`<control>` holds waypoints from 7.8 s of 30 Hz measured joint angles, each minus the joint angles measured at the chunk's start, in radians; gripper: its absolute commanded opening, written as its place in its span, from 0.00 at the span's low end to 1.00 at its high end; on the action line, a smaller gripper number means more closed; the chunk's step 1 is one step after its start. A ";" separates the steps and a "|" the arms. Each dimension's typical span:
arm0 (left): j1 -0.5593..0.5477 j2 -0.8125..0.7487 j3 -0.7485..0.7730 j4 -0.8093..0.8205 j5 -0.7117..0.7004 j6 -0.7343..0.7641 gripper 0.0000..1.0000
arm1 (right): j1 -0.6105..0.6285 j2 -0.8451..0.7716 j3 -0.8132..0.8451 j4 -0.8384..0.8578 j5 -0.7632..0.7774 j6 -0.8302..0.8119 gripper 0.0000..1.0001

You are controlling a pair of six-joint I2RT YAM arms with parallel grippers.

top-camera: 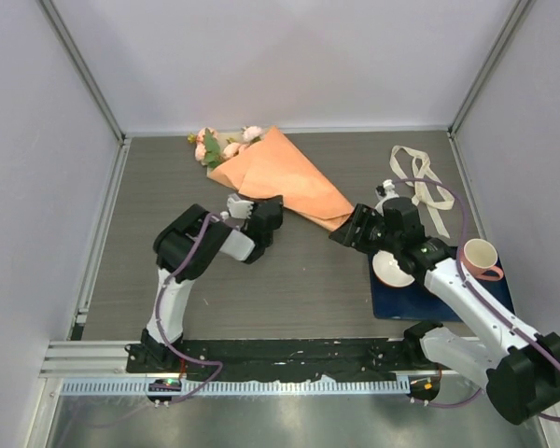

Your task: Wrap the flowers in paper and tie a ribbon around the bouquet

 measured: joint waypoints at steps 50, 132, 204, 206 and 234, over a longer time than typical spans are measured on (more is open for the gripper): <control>-0.013 -1.170 -0.107 -1.003 0.562 0.729 1.00 | -0.352 0.867 0.586 -0.282 0.544 -0.130 0.00; 0.614 -1.175 0.004 -1.445 0.826 0.748 1.00 | 0.343 0.785 1.062 0.062 0.394 -0.136 0.00; 0.616 -0.546 -0.074 -1.349 0.581 0.658 0.17 | -0.459 0.900 0.615 -0.235 0.286 0.278 0.90; 0.616 -0.545 -0.074 -1.348 0.571 0.663 0.14 | -0.463 0.890 0.578 -0.225 0.288 0.349 0.90; 0.754 -0.612 -0.074 -1.356 0.497 0.775 0.00 | -0.514 0.920 0.569 -0.155 0.418 0.497 0.00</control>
